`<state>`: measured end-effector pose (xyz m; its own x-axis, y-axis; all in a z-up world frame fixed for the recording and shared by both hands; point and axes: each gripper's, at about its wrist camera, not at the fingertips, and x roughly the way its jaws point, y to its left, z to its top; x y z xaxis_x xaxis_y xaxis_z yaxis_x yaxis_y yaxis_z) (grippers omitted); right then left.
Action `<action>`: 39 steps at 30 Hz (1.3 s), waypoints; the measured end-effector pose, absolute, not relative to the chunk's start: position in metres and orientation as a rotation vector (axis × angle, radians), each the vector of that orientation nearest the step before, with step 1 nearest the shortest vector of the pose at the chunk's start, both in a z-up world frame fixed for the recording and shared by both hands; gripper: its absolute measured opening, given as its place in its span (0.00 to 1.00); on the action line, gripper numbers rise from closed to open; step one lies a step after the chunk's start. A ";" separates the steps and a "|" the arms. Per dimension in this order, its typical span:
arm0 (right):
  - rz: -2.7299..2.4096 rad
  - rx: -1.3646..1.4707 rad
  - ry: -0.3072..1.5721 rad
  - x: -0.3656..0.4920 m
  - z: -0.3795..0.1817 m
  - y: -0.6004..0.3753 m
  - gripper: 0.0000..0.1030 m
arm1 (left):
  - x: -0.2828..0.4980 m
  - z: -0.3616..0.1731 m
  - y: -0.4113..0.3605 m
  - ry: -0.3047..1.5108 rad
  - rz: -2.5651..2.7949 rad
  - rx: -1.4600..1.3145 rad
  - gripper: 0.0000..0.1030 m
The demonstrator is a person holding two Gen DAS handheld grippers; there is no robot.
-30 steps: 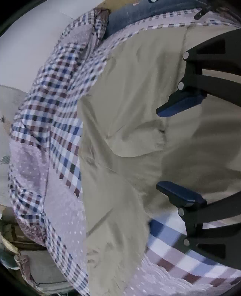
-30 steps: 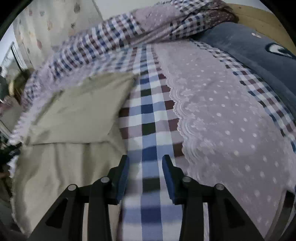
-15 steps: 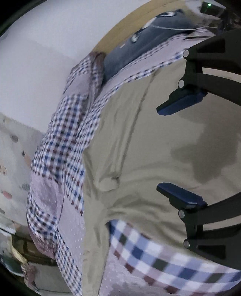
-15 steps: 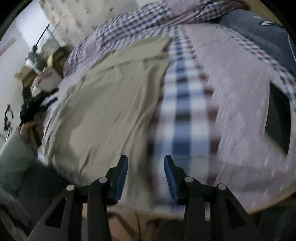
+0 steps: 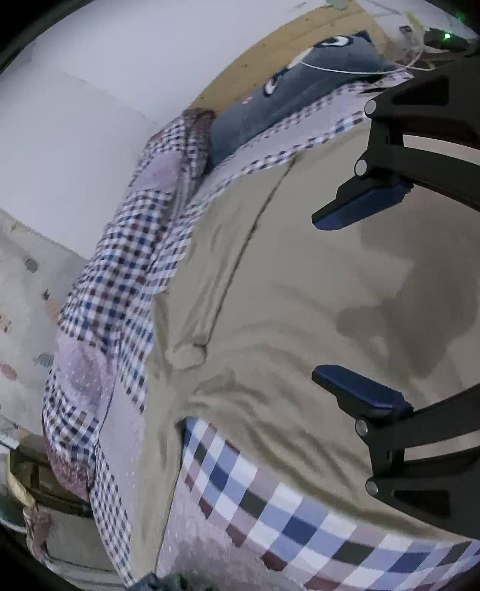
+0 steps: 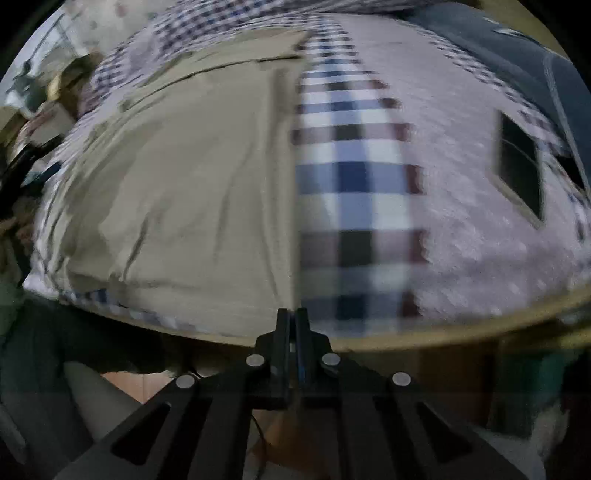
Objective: Fold clothes
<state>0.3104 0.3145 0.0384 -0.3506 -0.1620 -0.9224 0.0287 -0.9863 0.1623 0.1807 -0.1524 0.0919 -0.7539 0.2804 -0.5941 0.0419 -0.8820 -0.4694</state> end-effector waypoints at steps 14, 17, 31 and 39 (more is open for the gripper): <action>-2.704 1.804 -0.244 0.294 0.062 0.315 0.09 | 0.165 0.069 -0.231 -1.055 2.641 -1.061 0.77; -2.748 1.678 -0.251 0.287 0.084 0.292 0.11 | 0.156 0.072 -0.243 -1.114 2.629 -1.029 0.77; -2.627 1.277 0.081 0.262 0.167 0.138 0.36 | 0.147 0.077 -0.292 -1.394 2.584 -0.876 0.82; -2.469 1.133 0.147 0.200 0.147 0.076 0.41 | 0.134 0.060 -0.356 -1.705 2.548 -0.795 0.83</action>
